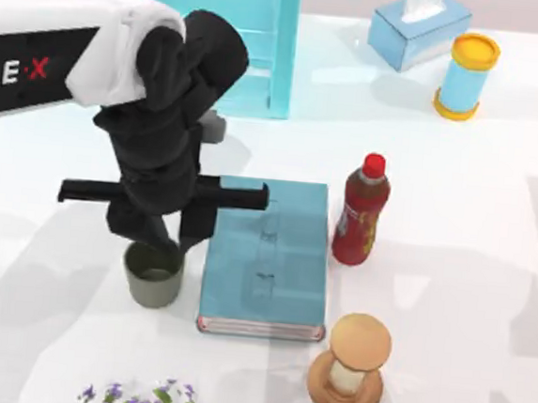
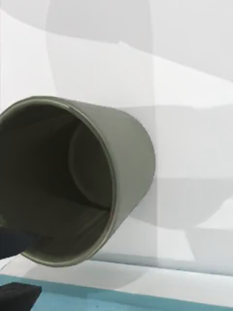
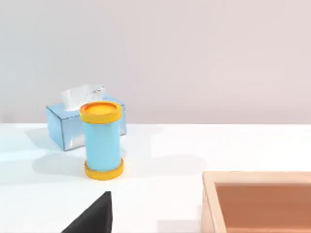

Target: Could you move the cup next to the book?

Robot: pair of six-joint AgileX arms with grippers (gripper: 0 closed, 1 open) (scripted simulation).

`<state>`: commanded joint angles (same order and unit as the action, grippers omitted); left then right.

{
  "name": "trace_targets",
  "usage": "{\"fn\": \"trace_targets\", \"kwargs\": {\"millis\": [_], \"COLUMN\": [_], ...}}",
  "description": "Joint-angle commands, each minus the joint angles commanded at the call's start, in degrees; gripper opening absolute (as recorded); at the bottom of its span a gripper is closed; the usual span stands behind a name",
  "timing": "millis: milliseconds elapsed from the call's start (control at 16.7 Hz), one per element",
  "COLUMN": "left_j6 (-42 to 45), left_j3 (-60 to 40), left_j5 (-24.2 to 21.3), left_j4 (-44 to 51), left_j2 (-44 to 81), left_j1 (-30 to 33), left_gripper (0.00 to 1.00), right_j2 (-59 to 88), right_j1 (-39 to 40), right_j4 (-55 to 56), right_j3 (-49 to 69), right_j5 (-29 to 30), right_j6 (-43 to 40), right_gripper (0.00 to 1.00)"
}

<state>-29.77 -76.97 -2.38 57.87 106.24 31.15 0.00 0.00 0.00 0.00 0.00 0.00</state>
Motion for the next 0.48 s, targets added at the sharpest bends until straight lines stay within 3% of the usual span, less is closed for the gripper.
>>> {"fn": "trace_targets", "kwargs": {"millis": [420,480], "left_j6": [0.0,0.0], "left_j3": [0.0,0.0], "left_j5": [0.0,0.0], "left_j4": [0.0,0.0], "left_j2": [0.0,0.0], "left_j1": [0.0,0.0], "left_gripper": [0.98,1.0], "right_j2": [0.0,0.0], "right_j1": [0.0,0.0], "right_j4": [0.0,0.0], "right_j3": [0.0,0.0], "right_j5": [0.0,0.0], "right_j6": [0.0,0.0], "right_gripper": [1.0,1.0]}}
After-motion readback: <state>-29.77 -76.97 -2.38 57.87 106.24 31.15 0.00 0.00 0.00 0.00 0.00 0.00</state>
